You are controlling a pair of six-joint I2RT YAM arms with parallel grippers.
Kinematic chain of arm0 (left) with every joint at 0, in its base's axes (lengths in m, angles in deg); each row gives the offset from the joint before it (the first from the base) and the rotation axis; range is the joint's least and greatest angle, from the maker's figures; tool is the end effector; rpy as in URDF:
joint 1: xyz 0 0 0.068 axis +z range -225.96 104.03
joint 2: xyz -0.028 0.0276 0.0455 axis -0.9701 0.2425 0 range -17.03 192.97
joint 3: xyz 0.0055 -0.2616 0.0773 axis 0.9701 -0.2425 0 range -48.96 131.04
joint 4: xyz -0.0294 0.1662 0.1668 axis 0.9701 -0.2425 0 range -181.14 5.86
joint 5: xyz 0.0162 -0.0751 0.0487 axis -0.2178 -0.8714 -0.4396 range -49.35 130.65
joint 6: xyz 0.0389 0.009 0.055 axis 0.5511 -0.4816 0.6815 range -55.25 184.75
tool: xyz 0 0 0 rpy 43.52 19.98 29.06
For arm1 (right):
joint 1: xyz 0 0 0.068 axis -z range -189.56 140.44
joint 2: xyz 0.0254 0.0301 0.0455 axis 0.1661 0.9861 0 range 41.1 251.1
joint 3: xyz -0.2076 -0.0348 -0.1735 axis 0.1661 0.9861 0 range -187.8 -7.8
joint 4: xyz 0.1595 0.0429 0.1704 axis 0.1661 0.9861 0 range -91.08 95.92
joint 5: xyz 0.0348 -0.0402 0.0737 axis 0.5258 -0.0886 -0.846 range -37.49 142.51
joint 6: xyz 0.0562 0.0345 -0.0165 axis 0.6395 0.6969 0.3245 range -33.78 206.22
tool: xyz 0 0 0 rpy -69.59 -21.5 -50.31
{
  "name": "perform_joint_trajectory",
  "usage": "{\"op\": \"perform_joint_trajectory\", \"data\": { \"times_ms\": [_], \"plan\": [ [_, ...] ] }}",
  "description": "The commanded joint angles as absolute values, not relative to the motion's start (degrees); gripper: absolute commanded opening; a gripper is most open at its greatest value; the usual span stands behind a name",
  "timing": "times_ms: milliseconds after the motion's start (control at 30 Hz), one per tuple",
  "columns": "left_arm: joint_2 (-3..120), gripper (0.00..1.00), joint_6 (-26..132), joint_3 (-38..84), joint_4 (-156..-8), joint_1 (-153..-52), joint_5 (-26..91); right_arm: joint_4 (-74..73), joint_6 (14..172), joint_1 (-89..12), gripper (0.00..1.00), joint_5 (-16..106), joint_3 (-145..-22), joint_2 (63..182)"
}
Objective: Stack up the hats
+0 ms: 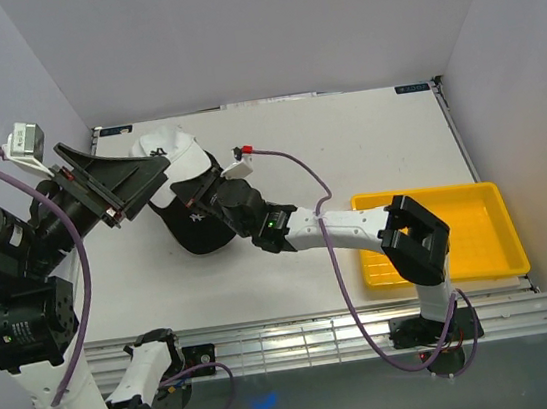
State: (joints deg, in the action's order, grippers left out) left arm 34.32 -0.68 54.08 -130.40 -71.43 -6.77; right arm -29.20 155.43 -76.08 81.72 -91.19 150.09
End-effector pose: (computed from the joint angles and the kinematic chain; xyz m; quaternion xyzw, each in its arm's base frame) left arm 0.0572 -0.0358 0.5393 -0.1094 0.6752 -0.5765 0.4469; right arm 0.2041 0.4030 0.3279 0.1978 0.6646 0.5819 0.4250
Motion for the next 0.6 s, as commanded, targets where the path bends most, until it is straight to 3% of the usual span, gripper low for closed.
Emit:
{"op": "perform_joint_trajectory", "data": {
  "times_ms": [0,467,567],
  "plan": [
    [33.8,0.87,0.6,53.4,-129.7,-71.5,-7.7,-35.9,155.8,-76.5,0.08,85.8,-90.1,147.5],
    [33.2,0.87,2.1,50.6,-129.7,-71.5,-7.6,-44.0,152.0,-76.7,0.08,85.1,-87.3,145.6],
    [32.9,0.86,2.5,50.1,-129.9,-71.5,-7.5,-42.8,148.5,-76.5,0.08,84.0,-91.6,146.8]
  ]
}}
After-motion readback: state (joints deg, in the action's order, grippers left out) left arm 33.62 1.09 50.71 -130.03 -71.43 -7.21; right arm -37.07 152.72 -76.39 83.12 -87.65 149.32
